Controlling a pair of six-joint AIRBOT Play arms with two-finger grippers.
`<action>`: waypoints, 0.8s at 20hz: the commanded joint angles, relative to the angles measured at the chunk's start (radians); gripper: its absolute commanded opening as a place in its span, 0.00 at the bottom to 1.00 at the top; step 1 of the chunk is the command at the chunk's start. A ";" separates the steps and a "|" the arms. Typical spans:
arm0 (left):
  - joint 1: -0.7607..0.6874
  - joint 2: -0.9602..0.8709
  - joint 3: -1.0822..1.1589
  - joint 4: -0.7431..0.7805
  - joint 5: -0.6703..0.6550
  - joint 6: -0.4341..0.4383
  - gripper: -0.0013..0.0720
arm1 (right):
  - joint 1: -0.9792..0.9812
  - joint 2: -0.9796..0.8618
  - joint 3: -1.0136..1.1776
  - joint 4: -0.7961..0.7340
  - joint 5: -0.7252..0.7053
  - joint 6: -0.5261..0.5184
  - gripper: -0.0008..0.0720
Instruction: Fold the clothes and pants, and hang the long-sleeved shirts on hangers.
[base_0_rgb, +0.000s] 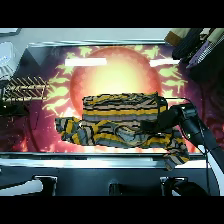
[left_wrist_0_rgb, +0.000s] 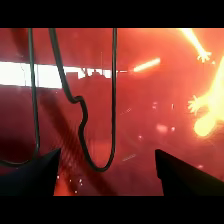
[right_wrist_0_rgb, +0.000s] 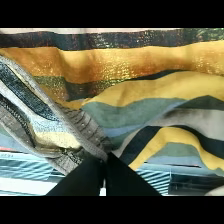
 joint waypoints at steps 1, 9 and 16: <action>0.002 -0.079 -0.009 0.007 0.030 0.112 0.94 | 0.001 0.001 0.001 0.002 -0.004 0.015 0.05; -0.001 -0.151 -0.025 0.011 0.020 0.172 0.82 | 0.001 0.001 0.001 0.002 -0.004 0.042 0.05; -0.001 -0.151 -0.118 0.041 0.064 0.209 0.77 | 0.001 0.001 0.001 0.002 -0.005 0.053 0.05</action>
